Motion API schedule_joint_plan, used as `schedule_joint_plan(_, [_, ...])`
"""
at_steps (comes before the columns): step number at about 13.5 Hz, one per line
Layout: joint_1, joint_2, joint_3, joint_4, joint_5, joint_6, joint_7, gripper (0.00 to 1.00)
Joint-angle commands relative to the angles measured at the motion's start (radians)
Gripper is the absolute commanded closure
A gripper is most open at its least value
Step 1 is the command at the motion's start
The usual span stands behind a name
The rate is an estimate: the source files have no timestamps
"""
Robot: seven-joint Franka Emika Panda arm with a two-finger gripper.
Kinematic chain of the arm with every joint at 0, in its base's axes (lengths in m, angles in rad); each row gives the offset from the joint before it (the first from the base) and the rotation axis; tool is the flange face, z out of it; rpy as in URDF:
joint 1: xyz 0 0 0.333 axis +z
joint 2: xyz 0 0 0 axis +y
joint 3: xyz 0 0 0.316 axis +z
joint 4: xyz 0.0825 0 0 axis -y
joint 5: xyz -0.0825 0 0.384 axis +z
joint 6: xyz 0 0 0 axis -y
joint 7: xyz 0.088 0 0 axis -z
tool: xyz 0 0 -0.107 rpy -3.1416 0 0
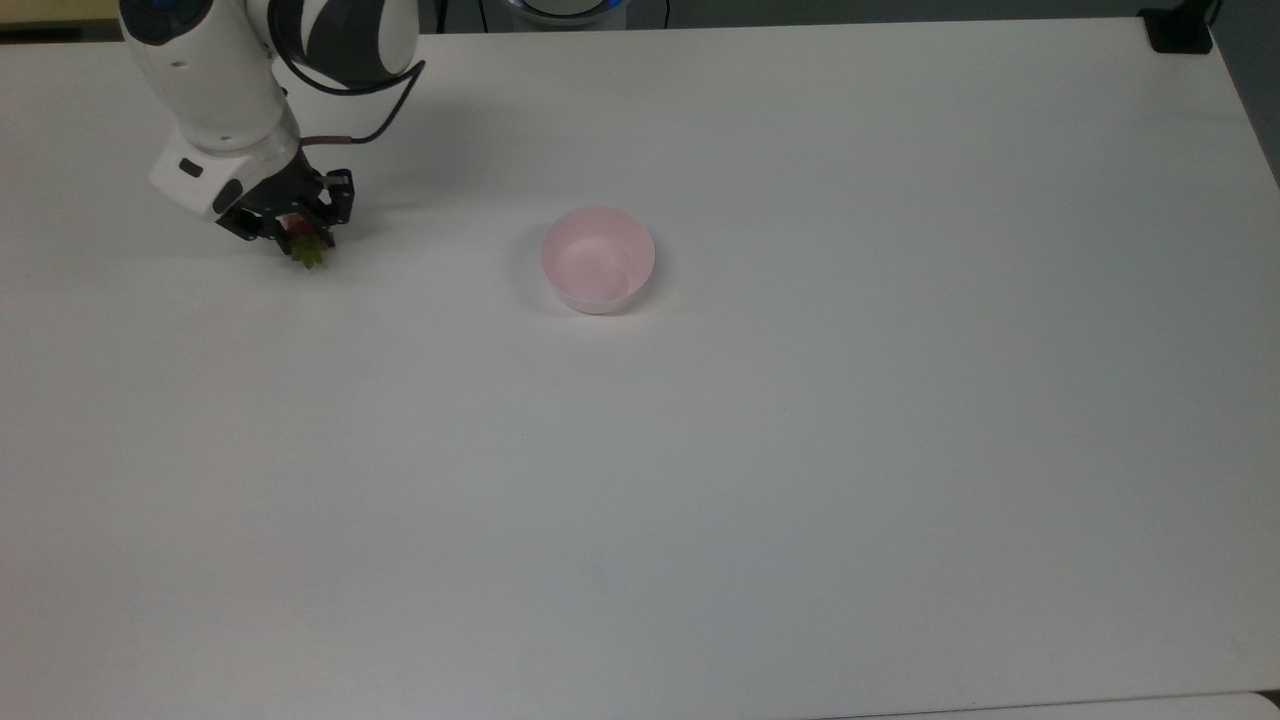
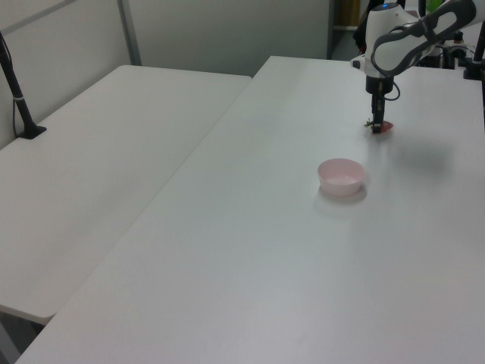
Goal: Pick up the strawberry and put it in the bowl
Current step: 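Carry the strawberry over the pink bowl and lower it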
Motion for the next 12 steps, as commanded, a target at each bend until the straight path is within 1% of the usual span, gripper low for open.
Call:
schedule_joint_plan(1, [0.010, -0.055, 0.045, -0.012, -0.008, -0.043, 0.085, 0.66])
schedule_joint_plan(4, [0.013, -0.109, 0.130, 0.012, -0.008, -0.131, 0.187, 0.66])
schedule_joint_plan(5, [0.015, -0.117, 0.166, 0.028, -0.008, -0.147, 0.236, 0.66])
schedule_joint_plan(6, [0.019, -0.120, 0.231, 0.055, -0.008, -0.175, 0.319, 0.66])
schedule_joint_plan(7, [0.049, -0.115, 0.265, 0.081, -0.010, -0.186, 0.406, 0.66])
schedule_joint_plan(9, [0.154, -0.091, 0.271, 0.092, -0.014, -0.174, 0.587, 0.66])
schedule_joint_plan(12, [0.224, -0.062, 0.271, 0.105, -0.030, -0.172, 0.701, 0.65])
